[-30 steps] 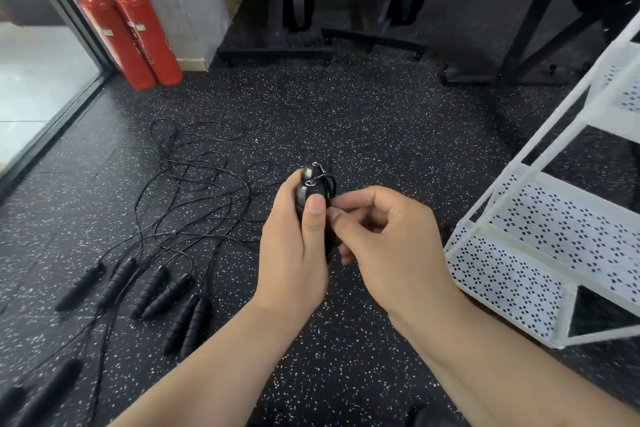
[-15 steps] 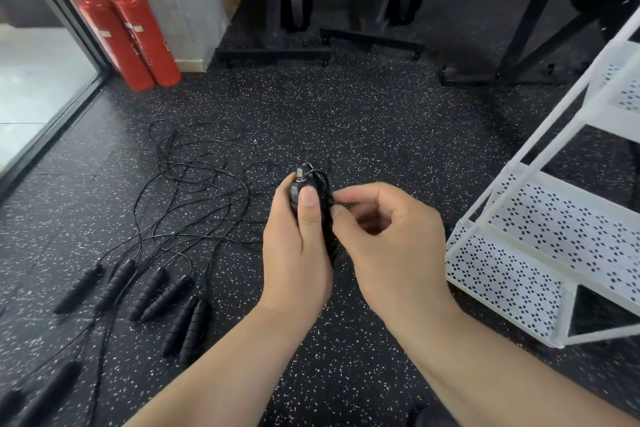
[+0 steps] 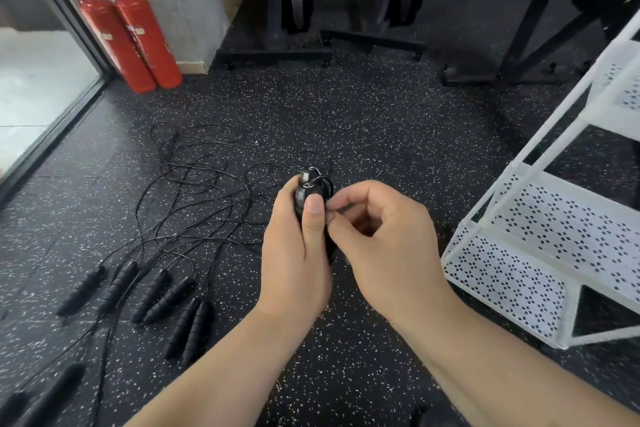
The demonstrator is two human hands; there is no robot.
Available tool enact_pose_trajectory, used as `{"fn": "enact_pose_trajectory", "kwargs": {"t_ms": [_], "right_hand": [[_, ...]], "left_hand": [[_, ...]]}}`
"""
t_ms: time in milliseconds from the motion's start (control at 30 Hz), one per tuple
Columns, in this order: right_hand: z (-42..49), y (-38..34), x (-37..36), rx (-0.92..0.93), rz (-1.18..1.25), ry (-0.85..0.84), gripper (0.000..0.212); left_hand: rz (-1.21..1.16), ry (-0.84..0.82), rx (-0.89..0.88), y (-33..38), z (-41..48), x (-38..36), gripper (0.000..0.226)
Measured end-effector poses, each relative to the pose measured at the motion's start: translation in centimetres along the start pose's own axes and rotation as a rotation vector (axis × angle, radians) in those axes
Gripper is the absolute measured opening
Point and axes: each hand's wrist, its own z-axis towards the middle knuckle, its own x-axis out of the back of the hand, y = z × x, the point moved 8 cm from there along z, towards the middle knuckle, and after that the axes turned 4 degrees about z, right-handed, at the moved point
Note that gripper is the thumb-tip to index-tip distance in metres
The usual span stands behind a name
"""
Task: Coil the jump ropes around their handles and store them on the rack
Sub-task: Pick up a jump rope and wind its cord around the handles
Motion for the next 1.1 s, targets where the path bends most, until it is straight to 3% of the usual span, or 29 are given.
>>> {"fn": "enact_pose_trajectory", "kwargs": {"t_ms": [200,400,533,800,1100], "right_hand": [[0.4,1.5,-0.2,-0.207,0.374,-0.044,0.015],[0.6,2.7,-0.5,-0.394,0.55,-0.082,0.027],[1.0,2.4,-0.1,-0.36,0.396,-0.106,0.027],[0.8,1.0,0.6,-0.089,0.156,0.0,0.023],[1.6,1.7,0.6,-0.177,0.135,-0.051,0.009]], "left_hand": [[-0.011,-0.04,-0.039,0.0,0.4,-0.2,0.053],[-0.072,-0.077,-0.053,0.4,0.4,-0.4,0.048],[-0.112,-0.088,-0.045,0.6,0.7,-0.5,0.033],[-0.137,-0.081,-0.039,1.1,0.6,-0.7,0.037],[-0.072,-0.077,-0.03,0.0,0.7,-0.9,0.045]]}}
